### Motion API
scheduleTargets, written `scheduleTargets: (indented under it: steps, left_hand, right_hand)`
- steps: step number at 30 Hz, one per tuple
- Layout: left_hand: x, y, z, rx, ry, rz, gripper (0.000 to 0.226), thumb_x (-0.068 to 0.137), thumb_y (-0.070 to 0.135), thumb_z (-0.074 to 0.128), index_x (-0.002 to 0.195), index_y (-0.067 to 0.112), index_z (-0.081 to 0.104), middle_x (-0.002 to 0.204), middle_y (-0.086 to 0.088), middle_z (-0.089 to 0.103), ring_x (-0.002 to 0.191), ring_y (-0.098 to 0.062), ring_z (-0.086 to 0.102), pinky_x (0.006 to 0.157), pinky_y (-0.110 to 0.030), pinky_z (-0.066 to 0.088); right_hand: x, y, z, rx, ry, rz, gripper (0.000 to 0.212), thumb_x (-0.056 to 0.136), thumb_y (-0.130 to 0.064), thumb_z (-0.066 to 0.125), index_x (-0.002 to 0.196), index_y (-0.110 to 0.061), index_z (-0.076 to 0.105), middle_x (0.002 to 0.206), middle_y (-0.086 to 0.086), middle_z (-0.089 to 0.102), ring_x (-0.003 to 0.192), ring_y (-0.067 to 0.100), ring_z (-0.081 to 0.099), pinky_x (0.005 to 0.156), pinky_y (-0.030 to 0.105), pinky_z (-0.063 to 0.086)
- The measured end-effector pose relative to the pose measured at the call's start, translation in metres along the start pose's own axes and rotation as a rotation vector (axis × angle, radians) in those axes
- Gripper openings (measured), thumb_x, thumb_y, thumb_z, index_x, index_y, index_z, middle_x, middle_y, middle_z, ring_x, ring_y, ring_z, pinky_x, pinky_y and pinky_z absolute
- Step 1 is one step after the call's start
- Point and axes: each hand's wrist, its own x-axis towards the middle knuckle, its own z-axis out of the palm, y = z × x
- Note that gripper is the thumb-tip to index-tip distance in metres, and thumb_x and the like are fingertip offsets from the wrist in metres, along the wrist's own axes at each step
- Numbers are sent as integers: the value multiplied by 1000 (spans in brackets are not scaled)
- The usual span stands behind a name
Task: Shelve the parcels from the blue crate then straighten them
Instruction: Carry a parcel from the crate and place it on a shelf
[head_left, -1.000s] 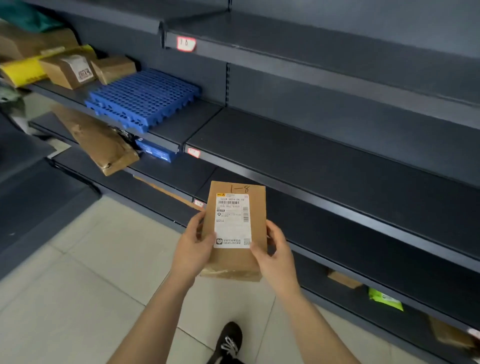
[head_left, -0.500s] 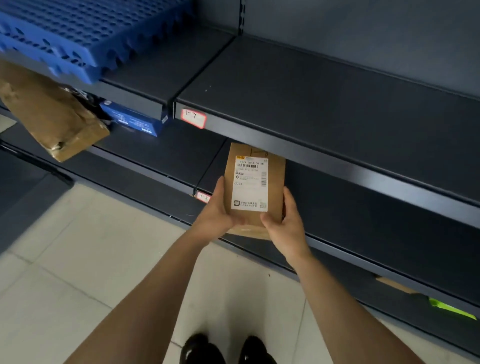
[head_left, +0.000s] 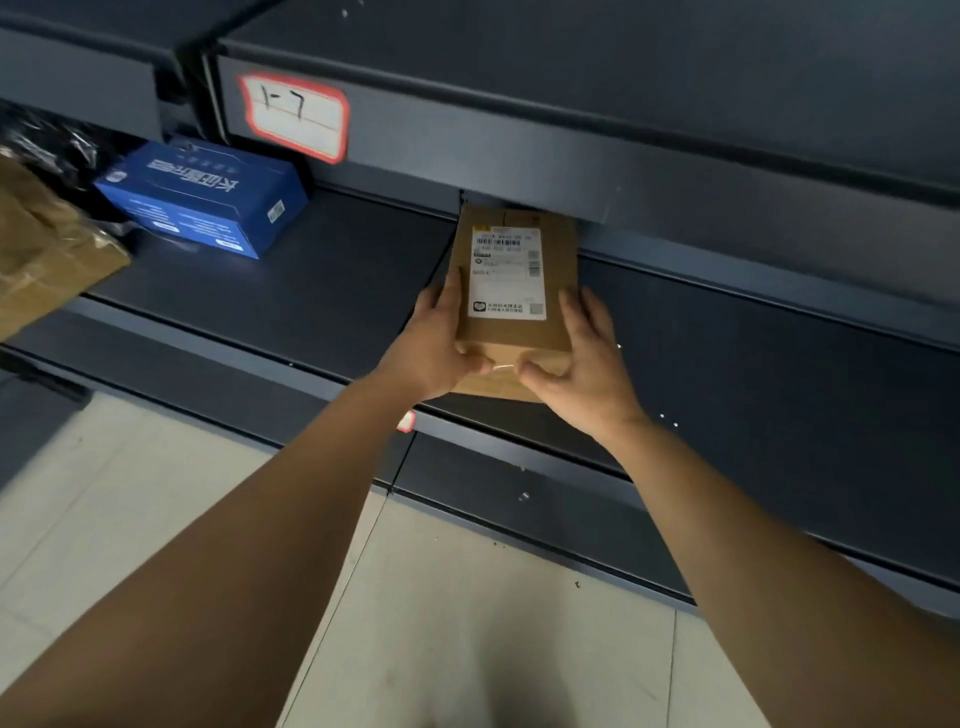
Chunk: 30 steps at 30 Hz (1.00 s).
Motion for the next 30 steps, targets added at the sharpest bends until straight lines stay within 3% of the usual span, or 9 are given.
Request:
scheduleTargets:
  steps: [4, 6, 9, 13, 21, 30]
  left_hand:
    - [1, 8, 2, 251, 29, 12, 97, 85, 23, 70, 154, 15, 2, 153, -9, 13, 138, -29, 29, 110, -40, 36]
    - [-2, 14, 4, 379, 51, -5, 93, 87, 24, 67, 153, 15, 2, 155, -11, 8, 141, -30, 19, 112, -45, 34]
    - [-14, 24, 3, 545, 75, -12, 95, 86, 21, 69, 153, 13, 2, 159, -11, -2, 147, -29, -1, 119, -45, 16]
    - [-39, 42, -1, 673, 11, 5, 93, 89, 12, 63, 152, 7, -6, 161, -12, -4, 148, -29, -8, 118, -39, 0]
    - [-108, 84, -4, 799, -118, 79, 93, 86, 15, 67, 152, 7, 1, 160, -12, 8, 148, -28, 2, 120, -40, 8]
    - [-209, 159, -20, 878, -199, 342, 87, 84, 12, 66, 150, 6, 10, 155, -11, 20, 146, -27, 14, 118, -38, 17]
  right_hand:
    - [10, 1, -5, -230, 26, -90, 85, 85, -39, 66, 152, -12, 22, 159, 4, 10, 143, 21, 24, 111, 30, 30]
    - [11, 0, -9, -314, -3, -86, 86, 86, -39, 65, 153, -12, 19, 160, 5, 9, 143, 24, 26, 109, 35, 35]
    - [2, -3, -18, -425, -45, -59, 86, 87, -36, 64, 154, -13, 14, 160, 7, 11, 144, 27, 24, 109, 40, 34]
    - [-25, -8, -40, -552, -81, -55, 81, 88, -36, 64, 152, -14, 19, 158, 8, 18, 146, 26, 17, 111, 44, 30]
    - [-109, -21, -81, -676, -132, 33, 75, 86, -40, 65, 146, -15, 28, 149, 9, 31, 140, 27, 28, 109, 43, 31]
    - [-249, -45, -149, -655, -94, 285, 75, 88, -39, 64, 148, -17, 24, 153, 6, 27, 145, 26, 18, 116, 43, 20]
